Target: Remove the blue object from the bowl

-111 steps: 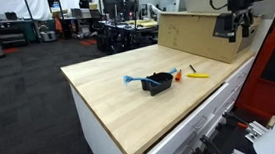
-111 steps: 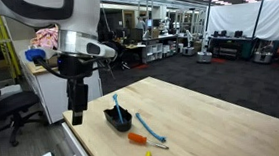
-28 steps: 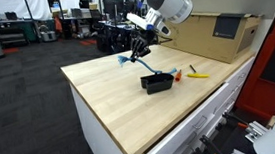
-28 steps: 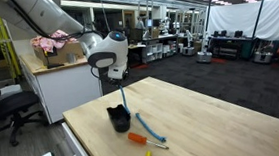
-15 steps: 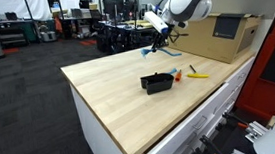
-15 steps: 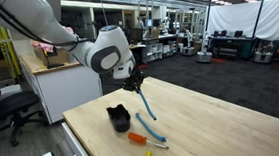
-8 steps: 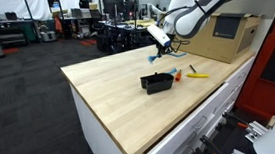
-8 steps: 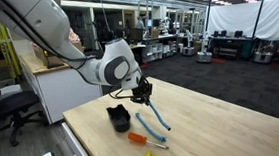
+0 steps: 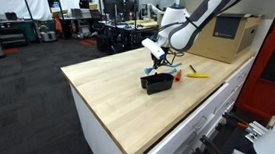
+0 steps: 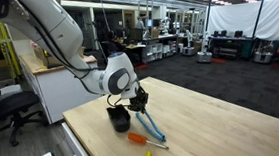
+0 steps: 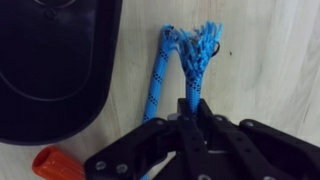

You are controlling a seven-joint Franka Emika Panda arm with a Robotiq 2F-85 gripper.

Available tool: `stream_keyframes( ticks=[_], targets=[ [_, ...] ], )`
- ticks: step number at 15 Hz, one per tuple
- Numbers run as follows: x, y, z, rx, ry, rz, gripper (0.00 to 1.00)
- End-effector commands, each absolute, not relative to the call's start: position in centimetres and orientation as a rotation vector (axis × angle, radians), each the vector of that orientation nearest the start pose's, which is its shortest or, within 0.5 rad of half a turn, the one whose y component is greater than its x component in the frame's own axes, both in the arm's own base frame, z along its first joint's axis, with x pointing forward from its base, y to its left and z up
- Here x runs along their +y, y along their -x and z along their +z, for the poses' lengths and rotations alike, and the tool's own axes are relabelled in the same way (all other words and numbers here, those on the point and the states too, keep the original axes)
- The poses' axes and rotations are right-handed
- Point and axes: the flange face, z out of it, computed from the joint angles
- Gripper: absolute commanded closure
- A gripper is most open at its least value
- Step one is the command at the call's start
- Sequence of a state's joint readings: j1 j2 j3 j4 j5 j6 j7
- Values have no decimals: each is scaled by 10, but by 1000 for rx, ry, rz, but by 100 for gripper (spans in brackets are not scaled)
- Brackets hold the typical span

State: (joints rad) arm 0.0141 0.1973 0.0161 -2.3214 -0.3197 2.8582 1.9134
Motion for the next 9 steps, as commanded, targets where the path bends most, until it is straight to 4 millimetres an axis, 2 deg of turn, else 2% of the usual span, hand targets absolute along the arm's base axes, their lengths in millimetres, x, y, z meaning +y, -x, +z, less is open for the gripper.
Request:
stream_keyframes(
  ticks=[1, 4, 9],
  targets=[
    [44, -558, 273, 2073, 2012, -394, 63],
    [49, -557, 271, 2091, 1971, -332, 42],
    [53, -553, 303, 2101, 1902, -266, 8]
  ],
)
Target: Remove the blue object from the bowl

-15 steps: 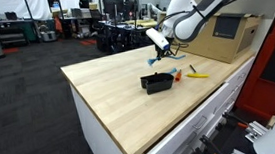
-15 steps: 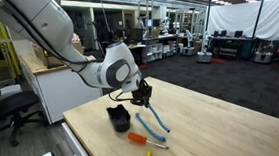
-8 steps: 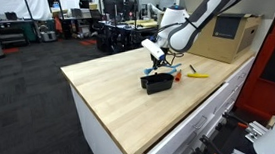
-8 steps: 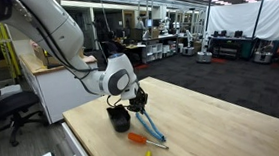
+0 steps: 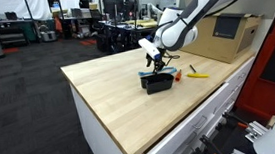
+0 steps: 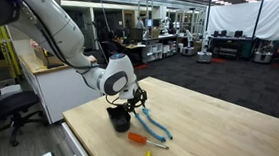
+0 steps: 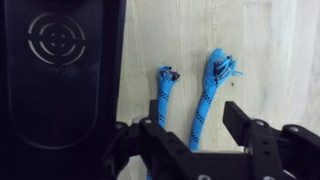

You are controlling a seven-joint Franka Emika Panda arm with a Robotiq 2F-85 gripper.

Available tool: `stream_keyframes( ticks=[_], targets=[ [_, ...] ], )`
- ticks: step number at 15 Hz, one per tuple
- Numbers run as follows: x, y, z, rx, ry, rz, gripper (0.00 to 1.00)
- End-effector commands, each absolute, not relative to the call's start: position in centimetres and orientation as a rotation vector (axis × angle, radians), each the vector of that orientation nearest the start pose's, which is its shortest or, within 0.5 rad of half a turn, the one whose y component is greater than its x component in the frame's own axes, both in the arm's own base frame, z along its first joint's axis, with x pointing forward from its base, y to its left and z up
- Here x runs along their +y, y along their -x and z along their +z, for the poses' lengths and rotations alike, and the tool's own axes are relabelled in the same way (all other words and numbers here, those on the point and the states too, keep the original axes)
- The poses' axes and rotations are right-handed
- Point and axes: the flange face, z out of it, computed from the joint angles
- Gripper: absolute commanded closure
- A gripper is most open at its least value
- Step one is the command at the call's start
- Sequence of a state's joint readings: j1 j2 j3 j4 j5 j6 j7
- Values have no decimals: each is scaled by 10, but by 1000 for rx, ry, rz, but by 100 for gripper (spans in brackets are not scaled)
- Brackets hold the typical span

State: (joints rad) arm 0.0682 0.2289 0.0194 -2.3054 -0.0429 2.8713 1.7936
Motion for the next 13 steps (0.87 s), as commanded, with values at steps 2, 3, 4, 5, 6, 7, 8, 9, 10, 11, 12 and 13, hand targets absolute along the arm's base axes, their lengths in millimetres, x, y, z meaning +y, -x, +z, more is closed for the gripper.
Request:
stream_keyframes(
  ticks=[2, 3, 4, 5, 6, 7, 8, 9, 10, 11, 12, 13],
  targets=[
    [56, -550, 319, 2095, 1903, -206, 0],
    [56, -548, 326, 2094, 1910, -179, 0],
    [55, -544, 334, 2103, 1923, -144, 0],
    [55, -542, 340, 2107, 1930, -123, 0],
    [54, -539, 347, 2112, 1935, -104, 0],
    [54, -536, 353, 2120, 1945, -80, 0],
    [56, -530, 358, 2132, 1978, -33, 0],
    [58, -526, 363, 2142, 2003, 6, 0],
    [60, -520, 367, 2159, 2037, 52, 0],
    [61, -516, 370, 2172, 2056, 93, 0],
    [62, -512, 373, 2195, 2075, 118, 0],
    [64, -508, 376, 2210, 2091, 143, 0]
  ],
)
